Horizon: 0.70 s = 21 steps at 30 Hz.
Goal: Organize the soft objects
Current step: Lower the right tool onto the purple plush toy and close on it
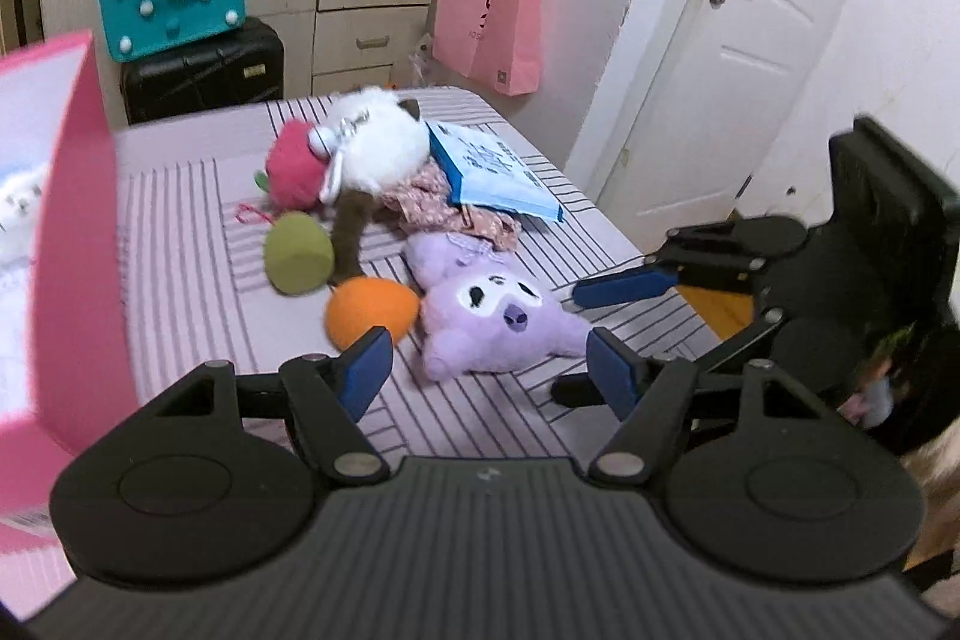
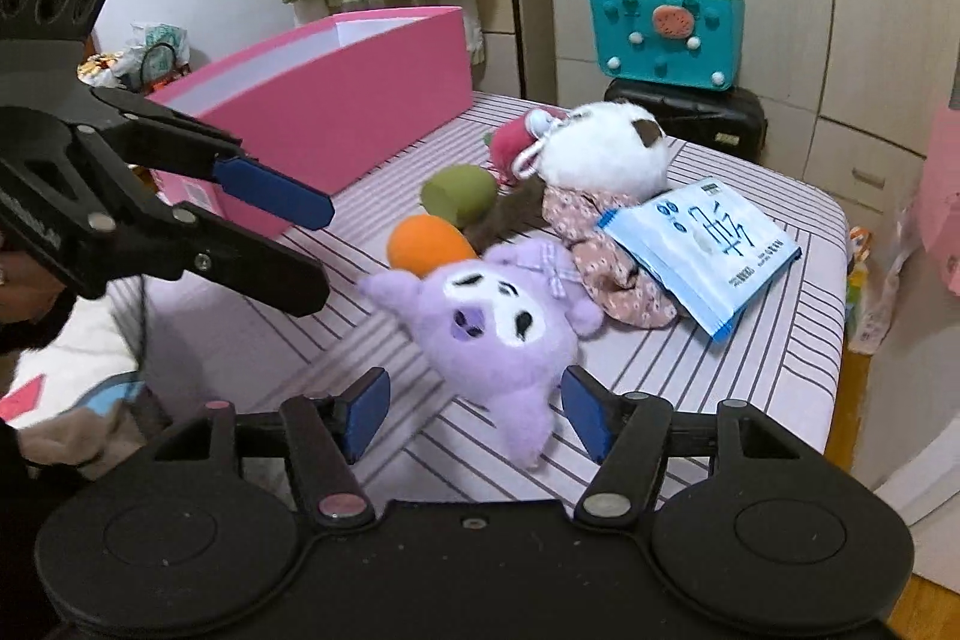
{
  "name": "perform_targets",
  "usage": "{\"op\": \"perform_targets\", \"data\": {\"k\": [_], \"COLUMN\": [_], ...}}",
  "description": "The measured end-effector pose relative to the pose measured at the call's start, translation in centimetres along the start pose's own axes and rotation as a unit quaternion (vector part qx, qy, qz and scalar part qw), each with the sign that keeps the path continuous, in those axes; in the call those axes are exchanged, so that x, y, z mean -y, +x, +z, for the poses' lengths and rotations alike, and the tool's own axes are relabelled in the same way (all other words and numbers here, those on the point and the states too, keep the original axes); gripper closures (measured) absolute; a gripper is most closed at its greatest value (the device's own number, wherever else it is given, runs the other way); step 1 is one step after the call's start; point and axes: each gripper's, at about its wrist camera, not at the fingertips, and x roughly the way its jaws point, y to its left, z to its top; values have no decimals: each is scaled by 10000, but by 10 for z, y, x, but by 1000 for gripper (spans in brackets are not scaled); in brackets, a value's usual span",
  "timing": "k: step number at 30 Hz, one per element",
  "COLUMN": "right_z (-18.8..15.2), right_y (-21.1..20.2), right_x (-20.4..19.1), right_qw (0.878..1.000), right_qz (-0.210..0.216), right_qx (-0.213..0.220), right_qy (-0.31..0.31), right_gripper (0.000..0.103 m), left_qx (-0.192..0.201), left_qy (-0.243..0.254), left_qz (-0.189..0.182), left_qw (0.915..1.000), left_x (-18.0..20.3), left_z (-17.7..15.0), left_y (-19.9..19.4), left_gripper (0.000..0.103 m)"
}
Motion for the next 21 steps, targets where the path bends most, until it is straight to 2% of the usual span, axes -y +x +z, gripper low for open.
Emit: {"op": "perform_targets", "data": {"k": [4,9,13,16,17,21], "right_z": [-7,-6,-7,-7,-7,-7], "right_y": [7,17,23,23,23,17], "right_x": [1,1,1,0,-1,-5], "right_qw": [9998,9996,9995,9995,9995,9997], "right_qz": [-114,-150,-199,-114,-118,-104], "right_qx": [157,220,230,292,278,153], "right_qy": [9,-81,-104,-98,-100,-153], "right_gripper": [32,32,32,32,37,40], "left_qx": [103,374,311,226,160,-31], "left_qy": [-232,-315,-471,-572,-625,-846], "left_qz": [-149,2,-35,-138,-207,-458], "left_qw": [9996,9988,9984,9980,9977,9954], "left_x": [-5,-8,-14,-18,-19,-20], "left_z": [-7,-10,-10,-12,-12,-17], "left_y": [13,26,36,41,43,44], "left_gripper": [39,47,49,68,73,74]}}
